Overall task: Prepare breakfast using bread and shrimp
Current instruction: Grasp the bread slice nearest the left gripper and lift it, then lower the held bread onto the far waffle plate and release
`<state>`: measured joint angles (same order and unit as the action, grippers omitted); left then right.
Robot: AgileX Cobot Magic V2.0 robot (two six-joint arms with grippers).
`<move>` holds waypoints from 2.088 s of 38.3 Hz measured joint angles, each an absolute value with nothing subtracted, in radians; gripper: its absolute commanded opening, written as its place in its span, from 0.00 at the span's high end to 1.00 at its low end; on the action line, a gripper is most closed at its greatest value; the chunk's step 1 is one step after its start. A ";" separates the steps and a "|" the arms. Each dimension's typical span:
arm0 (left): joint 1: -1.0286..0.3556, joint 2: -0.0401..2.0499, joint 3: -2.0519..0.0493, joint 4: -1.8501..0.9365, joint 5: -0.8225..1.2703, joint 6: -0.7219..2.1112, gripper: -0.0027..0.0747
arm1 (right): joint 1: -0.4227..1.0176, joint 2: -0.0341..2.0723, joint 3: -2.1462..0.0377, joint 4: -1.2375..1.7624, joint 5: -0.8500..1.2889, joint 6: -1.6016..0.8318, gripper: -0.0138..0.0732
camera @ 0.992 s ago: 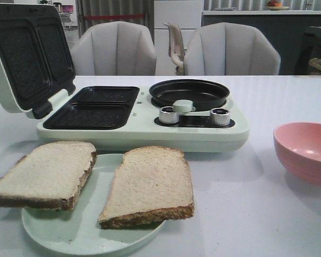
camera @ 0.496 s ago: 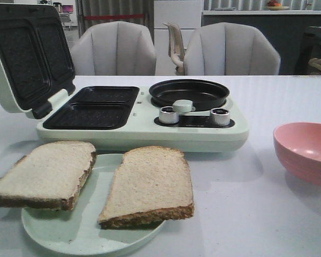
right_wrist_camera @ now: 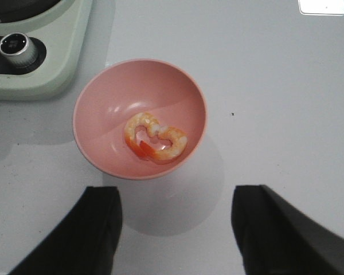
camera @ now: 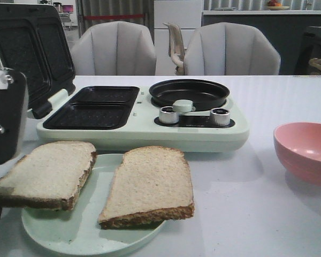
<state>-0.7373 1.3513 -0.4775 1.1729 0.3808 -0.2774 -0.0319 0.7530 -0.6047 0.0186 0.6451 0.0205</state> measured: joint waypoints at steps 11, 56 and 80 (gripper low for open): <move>-0.737 1.490 -0.518 1.334 0.401 -0.414 0.35 | -0.032 0.753 -0.605 0.019 0.645 0.020 0.24; -0.839 1.192 -0.646 1.408 0.605 -0.423 0.84 | -0.032 0.753 -0.605 0.019 0.645 0.020 0.24; -0.592 1.767 -1.159 1.543 0.532 -0.423 0.84 | -0.032 0.753 -0.605 0.019 0.645 0.020 0.24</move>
